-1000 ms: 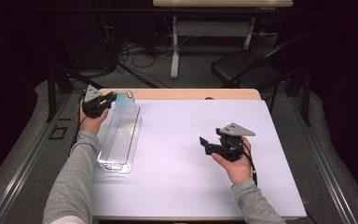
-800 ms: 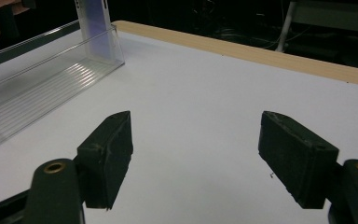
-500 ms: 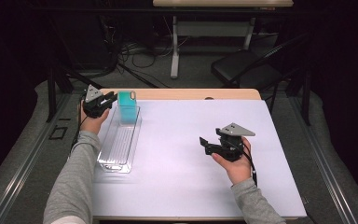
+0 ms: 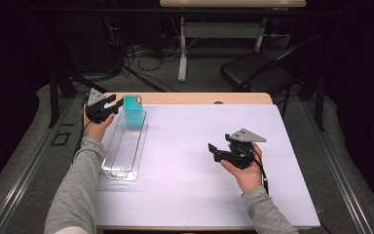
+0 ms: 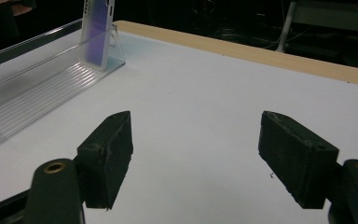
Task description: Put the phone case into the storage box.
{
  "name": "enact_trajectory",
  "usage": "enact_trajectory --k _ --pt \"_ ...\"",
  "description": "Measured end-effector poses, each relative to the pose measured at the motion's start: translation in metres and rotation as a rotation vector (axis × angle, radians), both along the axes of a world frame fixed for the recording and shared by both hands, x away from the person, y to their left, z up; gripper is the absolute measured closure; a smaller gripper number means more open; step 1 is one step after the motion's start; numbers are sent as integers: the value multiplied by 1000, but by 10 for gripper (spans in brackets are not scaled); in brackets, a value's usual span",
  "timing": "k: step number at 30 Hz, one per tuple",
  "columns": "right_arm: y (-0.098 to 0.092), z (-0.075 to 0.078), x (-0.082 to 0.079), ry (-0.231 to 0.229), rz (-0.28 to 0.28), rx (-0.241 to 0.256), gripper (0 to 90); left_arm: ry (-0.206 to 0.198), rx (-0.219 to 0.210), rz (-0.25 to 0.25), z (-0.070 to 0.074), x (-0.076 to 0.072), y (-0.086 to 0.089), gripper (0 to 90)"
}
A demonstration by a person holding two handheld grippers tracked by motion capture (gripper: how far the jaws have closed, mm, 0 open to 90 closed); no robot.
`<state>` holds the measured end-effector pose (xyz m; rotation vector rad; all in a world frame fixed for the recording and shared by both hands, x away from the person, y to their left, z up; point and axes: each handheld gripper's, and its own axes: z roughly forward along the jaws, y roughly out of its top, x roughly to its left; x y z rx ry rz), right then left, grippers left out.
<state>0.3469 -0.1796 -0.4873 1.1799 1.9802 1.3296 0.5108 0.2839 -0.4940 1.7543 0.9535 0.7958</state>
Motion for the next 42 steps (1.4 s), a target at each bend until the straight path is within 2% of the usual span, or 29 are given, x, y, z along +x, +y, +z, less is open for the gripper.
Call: enact_trajectory --k 3,6,10,14,19,28,31,37,42 --pt "0 0 0 -1 1 0 257 12 0 2 0 0 0 531" --pt "0 0 0 -2 2 1 257 13 18 15 0 -1 0 508" --pt "0 0 1 0 4 1 257 21 8 19 2 -1 2 476" --pt "0 0 1 -1 7 2 257 2 30 41 4 -3 2 449" --pt "0 0 1 1 8 3 257 -15 13 40 9 -6 4 433" --pt "1 -1 2 4 9 6 255 28 -21 39 15 -11 4 393" --pt "0 -1 2 3 9 10 253 41 -16 59 17 -13 6 393" --pt "-1 0 1 4 7 14 253 66 -7 68 22 -19 7 392" --pt "-2 0 1 1 8 17 252 84 -36 50 28 -24 7 373"
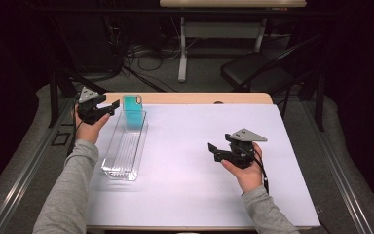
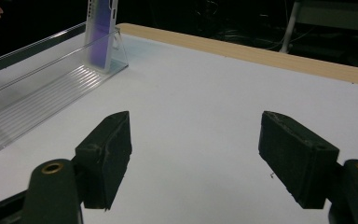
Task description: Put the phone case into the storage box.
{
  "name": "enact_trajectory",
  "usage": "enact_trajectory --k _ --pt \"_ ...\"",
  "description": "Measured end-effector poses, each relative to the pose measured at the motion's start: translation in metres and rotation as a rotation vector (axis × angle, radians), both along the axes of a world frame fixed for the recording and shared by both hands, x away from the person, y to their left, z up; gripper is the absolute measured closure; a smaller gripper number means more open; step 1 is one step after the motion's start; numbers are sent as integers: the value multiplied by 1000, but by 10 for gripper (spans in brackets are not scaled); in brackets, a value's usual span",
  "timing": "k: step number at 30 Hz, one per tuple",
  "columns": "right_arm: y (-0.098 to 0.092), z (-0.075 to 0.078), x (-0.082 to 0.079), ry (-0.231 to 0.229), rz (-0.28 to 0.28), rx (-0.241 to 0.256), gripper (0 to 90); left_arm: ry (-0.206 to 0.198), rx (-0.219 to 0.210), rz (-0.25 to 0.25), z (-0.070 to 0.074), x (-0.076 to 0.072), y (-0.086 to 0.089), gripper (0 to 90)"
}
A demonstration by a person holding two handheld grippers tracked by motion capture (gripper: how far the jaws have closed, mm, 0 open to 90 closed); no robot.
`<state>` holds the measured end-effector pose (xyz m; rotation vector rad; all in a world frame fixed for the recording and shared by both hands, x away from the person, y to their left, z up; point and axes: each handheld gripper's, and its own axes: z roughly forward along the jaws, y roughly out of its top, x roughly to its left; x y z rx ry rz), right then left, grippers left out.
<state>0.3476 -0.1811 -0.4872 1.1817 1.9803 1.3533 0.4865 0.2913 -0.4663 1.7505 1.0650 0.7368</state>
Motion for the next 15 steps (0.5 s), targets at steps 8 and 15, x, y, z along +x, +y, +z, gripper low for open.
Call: enact_trajectory --k 8,15 --pt "-2 1 -2 -5 -3 0 243 3 -36 -44 12 -11 -5 349" --pt "-4 4 -5 -7 -8 3 235 34 -57 -109 25 -27 -11 316"
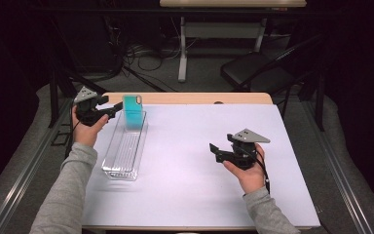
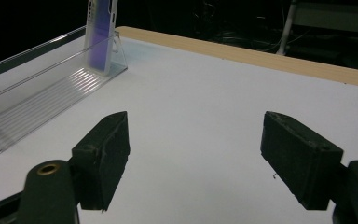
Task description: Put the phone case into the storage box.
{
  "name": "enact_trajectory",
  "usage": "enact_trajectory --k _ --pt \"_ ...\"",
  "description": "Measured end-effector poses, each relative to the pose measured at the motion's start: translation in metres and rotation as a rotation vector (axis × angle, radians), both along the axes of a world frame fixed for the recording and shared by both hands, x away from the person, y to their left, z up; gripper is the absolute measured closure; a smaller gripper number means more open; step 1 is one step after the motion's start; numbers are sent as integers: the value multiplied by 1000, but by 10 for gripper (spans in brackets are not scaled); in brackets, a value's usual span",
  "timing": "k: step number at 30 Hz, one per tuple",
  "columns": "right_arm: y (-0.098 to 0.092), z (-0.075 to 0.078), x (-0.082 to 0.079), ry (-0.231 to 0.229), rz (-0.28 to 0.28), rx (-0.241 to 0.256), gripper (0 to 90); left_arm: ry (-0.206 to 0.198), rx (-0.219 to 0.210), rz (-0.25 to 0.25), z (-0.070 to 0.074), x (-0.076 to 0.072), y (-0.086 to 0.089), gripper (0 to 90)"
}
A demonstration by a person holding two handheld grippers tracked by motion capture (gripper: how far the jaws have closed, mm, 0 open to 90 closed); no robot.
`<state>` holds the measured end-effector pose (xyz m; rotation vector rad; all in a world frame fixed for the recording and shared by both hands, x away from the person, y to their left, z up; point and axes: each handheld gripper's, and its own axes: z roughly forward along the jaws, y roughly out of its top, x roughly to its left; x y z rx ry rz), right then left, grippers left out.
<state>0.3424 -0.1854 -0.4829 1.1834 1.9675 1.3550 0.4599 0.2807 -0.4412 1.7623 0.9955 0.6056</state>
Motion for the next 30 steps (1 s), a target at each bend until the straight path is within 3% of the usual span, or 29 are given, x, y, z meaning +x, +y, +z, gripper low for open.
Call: enact_trajectory --k 5,7,13,19,30 --pt "-1 3 -2 -3 0 21 231 16 -34 -31 9 -11 -6 315" --pt "-2 4 -3 -3 0 24 231 24 -21 -60 11 -15 -9 267" --pt "-4 8 -6 -6 -2 32 223 28 -50 -98 18 -31 -18 256" --pt "-6 12 -8 -10 -2 58 195 25 -55 -161 22 -47 -27 173" --pt "-9 19 -12 -24 21 76 143 24 -68 -203 25 -71 -41 159"
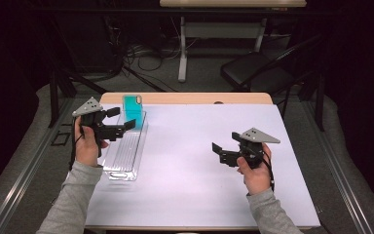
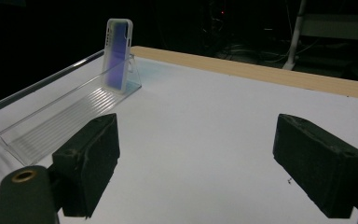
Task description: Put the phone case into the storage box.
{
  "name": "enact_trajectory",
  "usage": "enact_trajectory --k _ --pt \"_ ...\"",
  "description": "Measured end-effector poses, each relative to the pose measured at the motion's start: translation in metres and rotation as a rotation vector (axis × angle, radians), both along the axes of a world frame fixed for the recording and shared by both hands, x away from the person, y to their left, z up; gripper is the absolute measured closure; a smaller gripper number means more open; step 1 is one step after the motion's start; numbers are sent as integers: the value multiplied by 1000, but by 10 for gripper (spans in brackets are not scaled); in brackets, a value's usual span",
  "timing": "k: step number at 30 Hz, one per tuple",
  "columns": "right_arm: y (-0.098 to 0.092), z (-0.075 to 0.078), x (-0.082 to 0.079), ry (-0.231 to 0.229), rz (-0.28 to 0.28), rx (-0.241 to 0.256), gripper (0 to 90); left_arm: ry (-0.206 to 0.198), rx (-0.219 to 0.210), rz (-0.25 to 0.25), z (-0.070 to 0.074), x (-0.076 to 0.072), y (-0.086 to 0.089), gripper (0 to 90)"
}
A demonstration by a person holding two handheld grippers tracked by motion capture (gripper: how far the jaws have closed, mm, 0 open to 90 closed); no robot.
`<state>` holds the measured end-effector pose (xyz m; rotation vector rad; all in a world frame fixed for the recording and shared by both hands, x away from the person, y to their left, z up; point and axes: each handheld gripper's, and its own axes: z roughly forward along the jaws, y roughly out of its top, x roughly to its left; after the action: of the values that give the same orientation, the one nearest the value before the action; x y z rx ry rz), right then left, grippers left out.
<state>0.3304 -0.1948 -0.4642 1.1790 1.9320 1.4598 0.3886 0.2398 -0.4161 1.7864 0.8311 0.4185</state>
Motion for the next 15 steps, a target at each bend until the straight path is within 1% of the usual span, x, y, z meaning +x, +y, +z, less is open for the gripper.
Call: enact_trajectory --k 3,7,11,13,15 --pt "-2 3 -1 -1 2 15 131 -8 5 -1 -1 -6 -4 153" --pt "-4 4 -3 -3 21 33 89 -10 -9 -7 -4 -12 -7 136" --pt "-6 5 -4 -2 27 31 74 -2 -12 -24 -9 -18 -9 131" --pt "-6 6 -4 0 27 26 64 -3 -7 -30 -11 -20 -10 107" --pt "-7 5 -4 2 27 21 60 -7 11 -25 -14 -21 -11 91"
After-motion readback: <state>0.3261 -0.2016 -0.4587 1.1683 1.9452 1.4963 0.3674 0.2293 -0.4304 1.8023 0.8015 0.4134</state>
